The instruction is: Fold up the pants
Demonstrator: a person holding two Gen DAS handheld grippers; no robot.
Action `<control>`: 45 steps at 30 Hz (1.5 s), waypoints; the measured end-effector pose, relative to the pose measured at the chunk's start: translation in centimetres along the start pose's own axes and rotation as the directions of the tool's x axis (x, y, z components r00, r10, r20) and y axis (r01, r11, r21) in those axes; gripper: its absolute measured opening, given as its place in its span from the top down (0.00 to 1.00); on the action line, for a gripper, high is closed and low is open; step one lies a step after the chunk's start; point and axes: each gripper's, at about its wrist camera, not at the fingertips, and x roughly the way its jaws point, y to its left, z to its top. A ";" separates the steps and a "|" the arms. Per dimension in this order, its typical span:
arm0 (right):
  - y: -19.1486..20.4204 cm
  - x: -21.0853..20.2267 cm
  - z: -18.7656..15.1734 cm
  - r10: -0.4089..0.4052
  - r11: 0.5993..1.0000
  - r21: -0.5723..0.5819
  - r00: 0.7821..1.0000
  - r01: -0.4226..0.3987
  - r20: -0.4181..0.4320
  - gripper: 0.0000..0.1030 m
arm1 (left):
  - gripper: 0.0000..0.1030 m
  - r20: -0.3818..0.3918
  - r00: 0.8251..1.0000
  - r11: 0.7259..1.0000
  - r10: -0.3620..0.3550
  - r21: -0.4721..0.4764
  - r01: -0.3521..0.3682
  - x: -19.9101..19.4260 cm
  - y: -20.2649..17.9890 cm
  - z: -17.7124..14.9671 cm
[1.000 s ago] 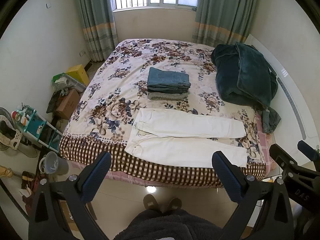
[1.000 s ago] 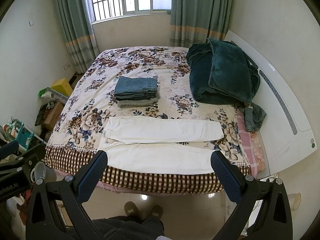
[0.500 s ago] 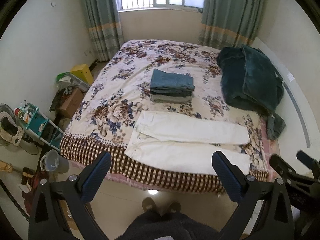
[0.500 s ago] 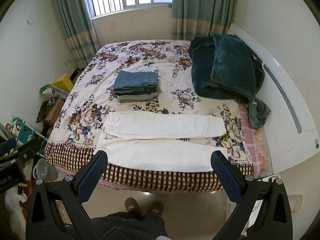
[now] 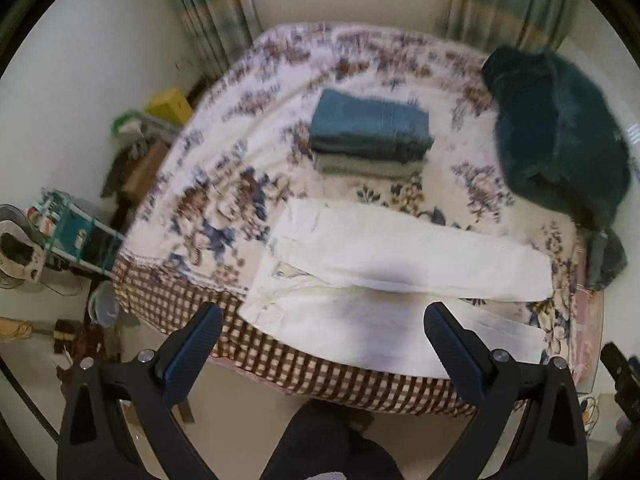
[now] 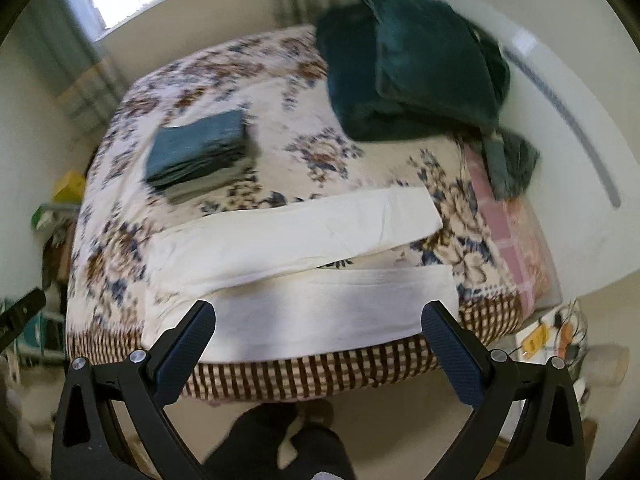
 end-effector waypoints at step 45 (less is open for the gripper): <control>-7.3 55.4 13.9 0.050 0.762 0.639 0.974 0.107 -0.223 0.96 | 0.98 -0.126 0.987 0.873 -0.095 -0.487 0.022 31.0 1.0 6.3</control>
